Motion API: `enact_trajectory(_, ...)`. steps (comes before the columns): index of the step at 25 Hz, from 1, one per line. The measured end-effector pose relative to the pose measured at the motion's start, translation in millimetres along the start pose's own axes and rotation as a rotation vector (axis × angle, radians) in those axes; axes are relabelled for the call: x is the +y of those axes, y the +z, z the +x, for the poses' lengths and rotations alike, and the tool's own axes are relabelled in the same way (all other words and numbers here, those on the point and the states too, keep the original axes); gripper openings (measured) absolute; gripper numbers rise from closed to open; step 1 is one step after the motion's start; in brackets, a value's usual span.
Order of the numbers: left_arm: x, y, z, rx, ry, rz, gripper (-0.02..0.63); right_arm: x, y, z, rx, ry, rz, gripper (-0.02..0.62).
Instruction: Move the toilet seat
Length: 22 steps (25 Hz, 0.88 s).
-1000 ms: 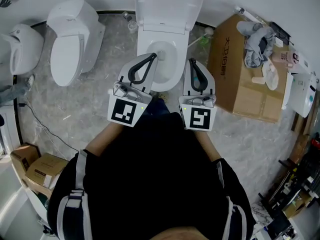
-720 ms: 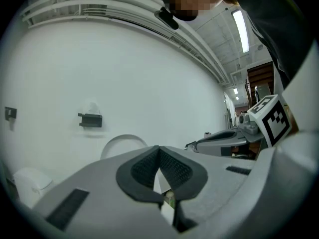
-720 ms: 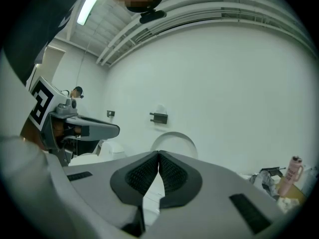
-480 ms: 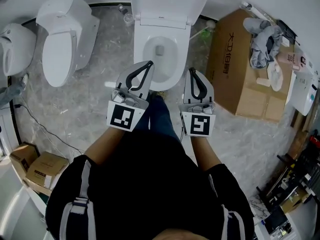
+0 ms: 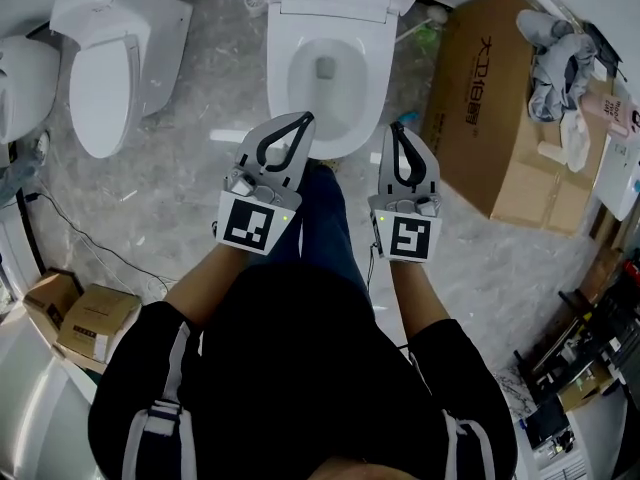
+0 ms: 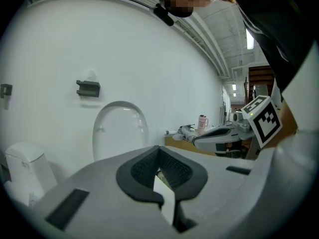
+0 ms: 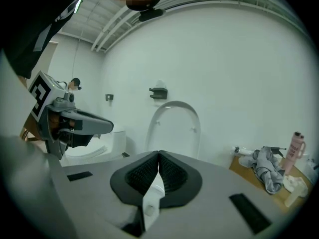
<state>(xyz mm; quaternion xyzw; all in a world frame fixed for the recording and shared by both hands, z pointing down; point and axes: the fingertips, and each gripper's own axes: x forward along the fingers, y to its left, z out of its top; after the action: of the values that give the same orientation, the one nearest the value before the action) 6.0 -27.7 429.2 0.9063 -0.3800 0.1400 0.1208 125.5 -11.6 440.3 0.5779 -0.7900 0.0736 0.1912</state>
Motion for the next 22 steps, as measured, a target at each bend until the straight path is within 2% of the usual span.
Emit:
enact_trajectory(4,6.1,-22.7,6.8,0.025,-0.008,-0.016,0.007,-3.3,-17.6,8.1,0.011,-0.027,-0.001,0.023)
enact_trajectory(13,23.6,-71.9,10.8,0.074,0.012,-0.013,0.006,18.5,-67.4,24.7,0.078,0.04,-0.072,0.023)
enact_trajectory(18,25.6,-100.8,17.7,0.104,0.009,-0.003,0.006,26.7,-95.5,35.6,0.09,0.061,-0.075,0.023)
enact_trajectory(22,29.4,-121.6,18.2,0.124,0.013,-0.023,0.007,34.9,-117.9,41.7,0.141,0.088,-0.088,0.023)
